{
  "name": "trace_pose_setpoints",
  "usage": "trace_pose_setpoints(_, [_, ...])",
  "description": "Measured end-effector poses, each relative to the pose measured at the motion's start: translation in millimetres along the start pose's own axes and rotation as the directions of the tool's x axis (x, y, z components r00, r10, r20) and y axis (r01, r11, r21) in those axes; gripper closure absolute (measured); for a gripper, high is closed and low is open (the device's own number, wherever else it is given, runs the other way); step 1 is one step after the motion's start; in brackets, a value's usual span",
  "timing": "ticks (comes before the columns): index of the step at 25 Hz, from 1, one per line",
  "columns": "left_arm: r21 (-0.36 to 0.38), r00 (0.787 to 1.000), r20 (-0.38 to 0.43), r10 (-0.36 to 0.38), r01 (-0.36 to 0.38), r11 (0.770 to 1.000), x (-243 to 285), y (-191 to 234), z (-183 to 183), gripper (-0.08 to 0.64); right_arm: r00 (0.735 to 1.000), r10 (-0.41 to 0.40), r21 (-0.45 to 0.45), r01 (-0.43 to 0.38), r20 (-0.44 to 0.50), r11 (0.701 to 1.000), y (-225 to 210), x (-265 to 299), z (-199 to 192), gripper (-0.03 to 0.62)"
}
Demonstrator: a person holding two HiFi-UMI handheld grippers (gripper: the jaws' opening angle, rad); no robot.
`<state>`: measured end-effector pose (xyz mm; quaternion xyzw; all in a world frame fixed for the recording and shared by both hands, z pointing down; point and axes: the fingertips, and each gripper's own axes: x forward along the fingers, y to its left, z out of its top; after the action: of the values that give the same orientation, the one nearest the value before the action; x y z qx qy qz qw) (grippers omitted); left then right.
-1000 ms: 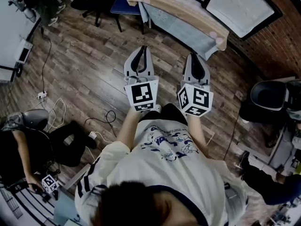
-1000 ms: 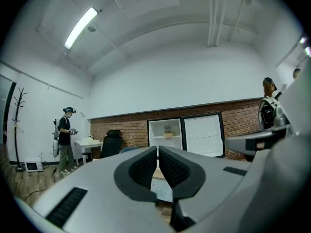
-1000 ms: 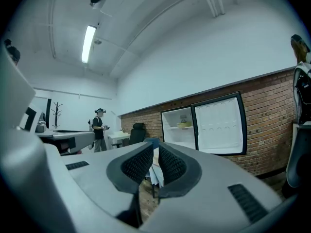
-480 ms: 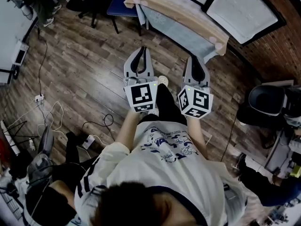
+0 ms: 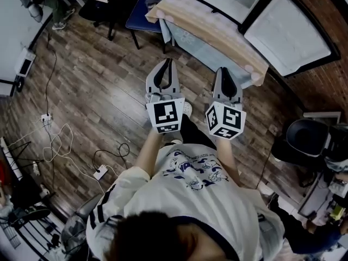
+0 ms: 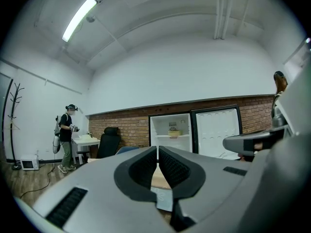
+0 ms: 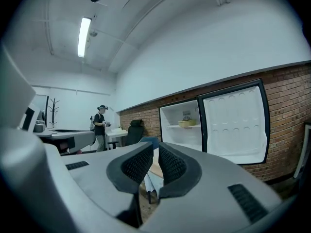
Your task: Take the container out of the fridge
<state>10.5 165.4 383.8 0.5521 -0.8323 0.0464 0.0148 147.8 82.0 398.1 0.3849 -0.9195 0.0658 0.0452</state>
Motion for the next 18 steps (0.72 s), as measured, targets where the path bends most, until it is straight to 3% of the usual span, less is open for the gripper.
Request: trace_pose_setpoints(18, [-0.013, 1.000, 0.009, 0.011, -0.011, 1.000, 196, -15, 35, 0.534, 0.999, 0.033, 0.016, -0.033, 0.024, 0.999, -78, 173, 50, 0.540])
